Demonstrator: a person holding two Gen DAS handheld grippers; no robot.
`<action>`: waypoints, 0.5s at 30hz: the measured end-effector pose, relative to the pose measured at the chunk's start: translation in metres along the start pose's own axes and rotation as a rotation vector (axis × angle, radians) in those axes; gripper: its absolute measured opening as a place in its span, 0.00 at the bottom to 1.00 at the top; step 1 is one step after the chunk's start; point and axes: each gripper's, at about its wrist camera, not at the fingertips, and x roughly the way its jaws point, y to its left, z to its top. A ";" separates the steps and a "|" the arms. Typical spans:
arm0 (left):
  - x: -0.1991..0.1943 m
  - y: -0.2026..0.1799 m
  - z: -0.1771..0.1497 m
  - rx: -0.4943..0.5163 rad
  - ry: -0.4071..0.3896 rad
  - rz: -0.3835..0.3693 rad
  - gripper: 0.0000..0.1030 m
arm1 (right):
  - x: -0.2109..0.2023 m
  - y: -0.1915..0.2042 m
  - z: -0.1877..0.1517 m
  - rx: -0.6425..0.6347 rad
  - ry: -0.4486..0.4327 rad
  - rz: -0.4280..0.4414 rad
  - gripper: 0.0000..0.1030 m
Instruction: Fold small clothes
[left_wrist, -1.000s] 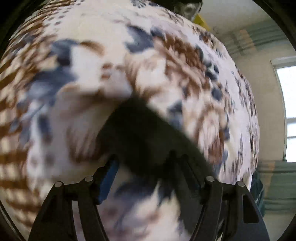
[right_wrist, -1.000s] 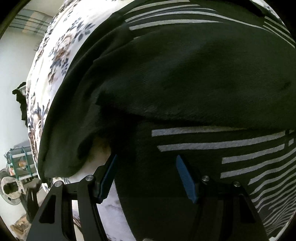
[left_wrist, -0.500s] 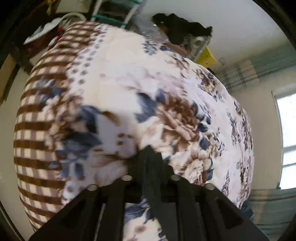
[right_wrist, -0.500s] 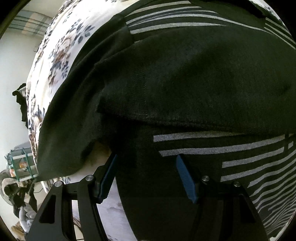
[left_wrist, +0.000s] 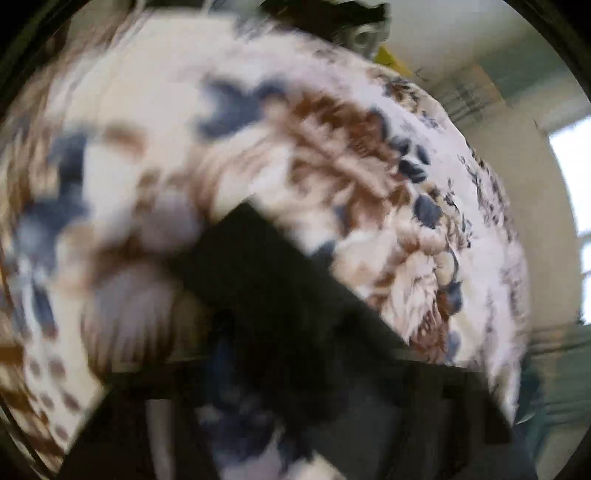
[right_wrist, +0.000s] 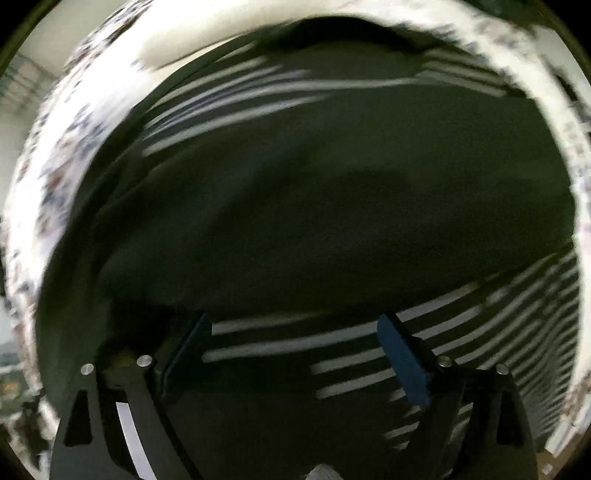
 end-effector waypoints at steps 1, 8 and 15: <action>-0.001 -0.011 0.002 0.056 0.002 0.012 0.07 | 0.000 -0.006 0.003 -0.001 -0.001 -0.019 0.90; -0.058 -0.085 -0.006 0.293 -0.126 0.018 0.07 | -0.008 -0.042 0.023 -0.065 -0.025 -0.147 0.90; -0.124 -0.236 -0.120 0.623 -0.091 -0.163 0.07 | -0.021 -0.097 0.042 0.021 -0.013 0.045 0.90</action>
